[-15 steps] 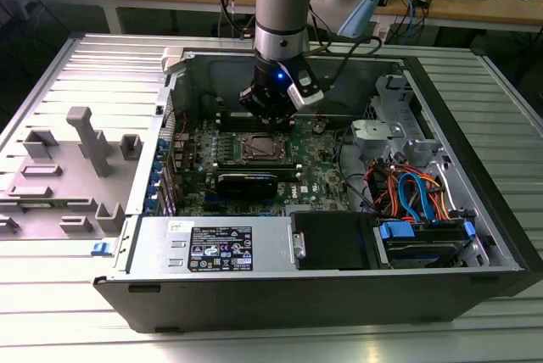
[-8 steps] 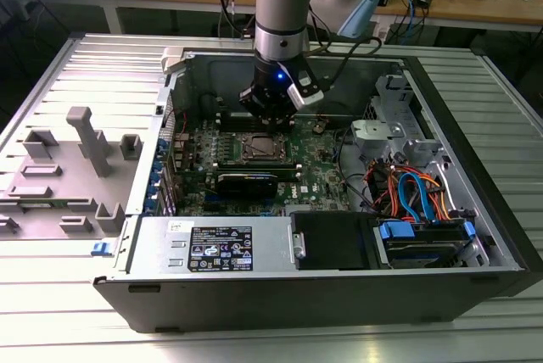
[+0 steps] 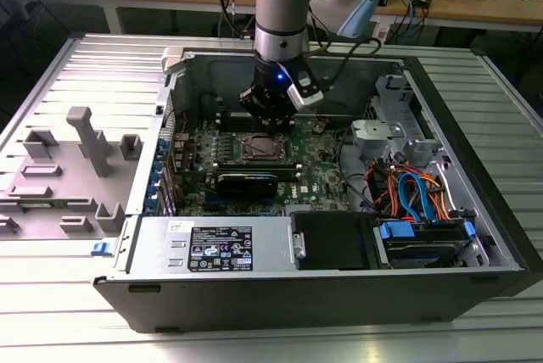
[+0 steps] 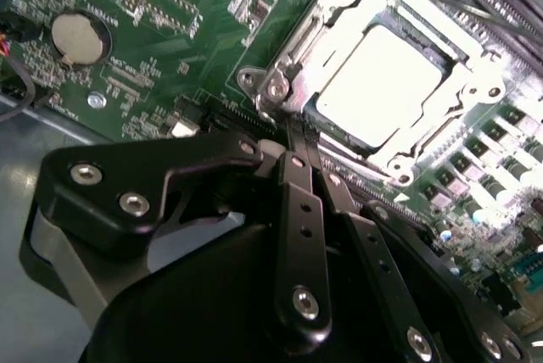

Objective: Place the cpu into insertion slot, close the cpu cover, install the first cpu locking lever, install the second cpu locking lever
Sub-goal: 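Install the first cpu locking lever, then install the second cpu locking lever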

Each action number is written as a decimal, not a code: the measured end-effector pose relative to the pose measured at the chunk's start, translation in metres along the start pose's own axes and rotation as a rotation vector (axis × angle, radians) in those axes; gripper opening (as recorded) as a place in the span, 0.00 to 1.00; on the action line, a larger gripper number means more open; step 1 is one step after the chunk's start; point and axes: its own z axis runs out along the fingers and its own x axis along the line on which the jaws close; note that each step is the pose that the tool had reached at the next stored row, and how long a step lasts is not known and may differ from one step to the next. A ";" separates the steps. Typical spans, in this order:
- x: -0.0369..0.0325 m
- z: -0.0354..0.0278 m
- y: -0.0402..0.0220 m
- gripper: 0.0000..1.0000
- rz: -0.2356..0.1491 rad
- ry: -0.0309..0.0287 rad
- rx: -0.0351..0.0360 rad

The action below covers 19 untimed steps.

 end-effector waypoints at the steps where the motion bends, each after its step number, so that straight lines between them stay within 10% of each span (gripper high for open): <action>1: 0.0000 0.0000 0.0001 0.11 0.000 0.0000 0.0000; 4: -0.0001 -0.0025 0.0003 0.11 0.000 -0.0004 0.0001; 9: 0.0000 -0.0041 0.0001 0.11 0.000 0.0015 0.0222; 19: 0.0000 -0.0041 0.0001 0.11 0.000 0.0019 0.0265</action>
